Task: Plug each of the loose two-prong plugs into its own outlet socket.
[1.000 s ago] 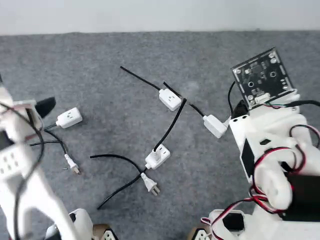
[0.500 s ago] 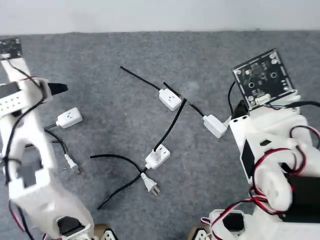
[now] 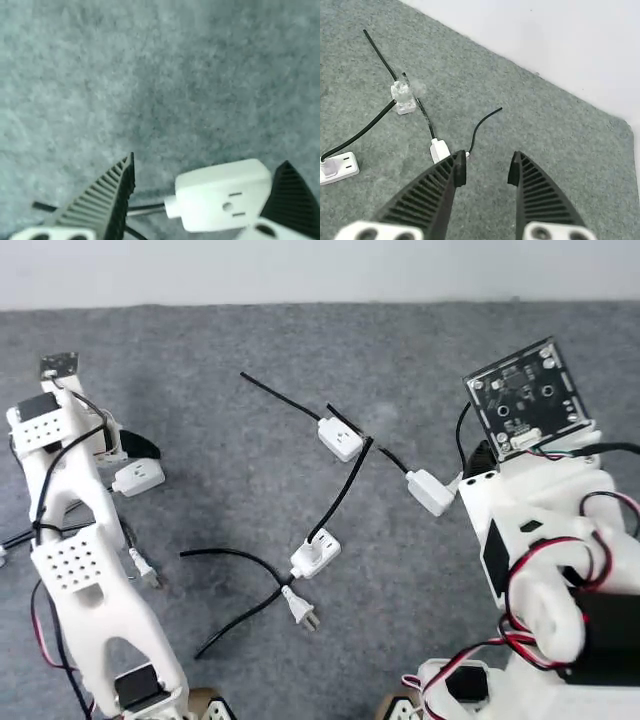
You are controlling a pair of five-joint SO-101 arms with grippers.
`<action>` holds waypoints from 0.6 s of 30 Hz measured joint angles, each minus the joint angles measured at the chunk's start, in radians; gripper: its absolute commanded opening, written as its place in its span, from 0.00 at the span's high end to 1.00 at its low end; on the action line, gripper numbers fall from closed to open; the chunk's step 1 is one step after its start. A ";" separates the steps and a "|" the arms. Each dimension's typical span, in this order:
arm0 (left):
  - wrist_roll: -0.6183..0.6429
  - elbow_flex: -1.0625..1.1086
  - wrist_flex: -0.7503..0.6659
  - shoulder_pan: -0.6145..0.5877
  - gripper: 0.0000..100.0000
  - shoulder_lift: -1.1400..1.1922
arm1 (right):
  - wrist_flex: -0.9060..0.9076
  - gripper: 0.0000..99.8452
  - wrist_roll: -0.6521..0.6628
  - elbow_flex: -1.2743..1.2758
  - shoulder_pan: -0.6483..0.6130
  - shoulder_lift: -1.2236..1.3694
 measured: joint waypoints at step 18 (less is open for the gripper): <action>0.018 -0.210 0.226 0.005 0.59 0.164 | 0.000 0.85 0.000 0.000 0.000 0.000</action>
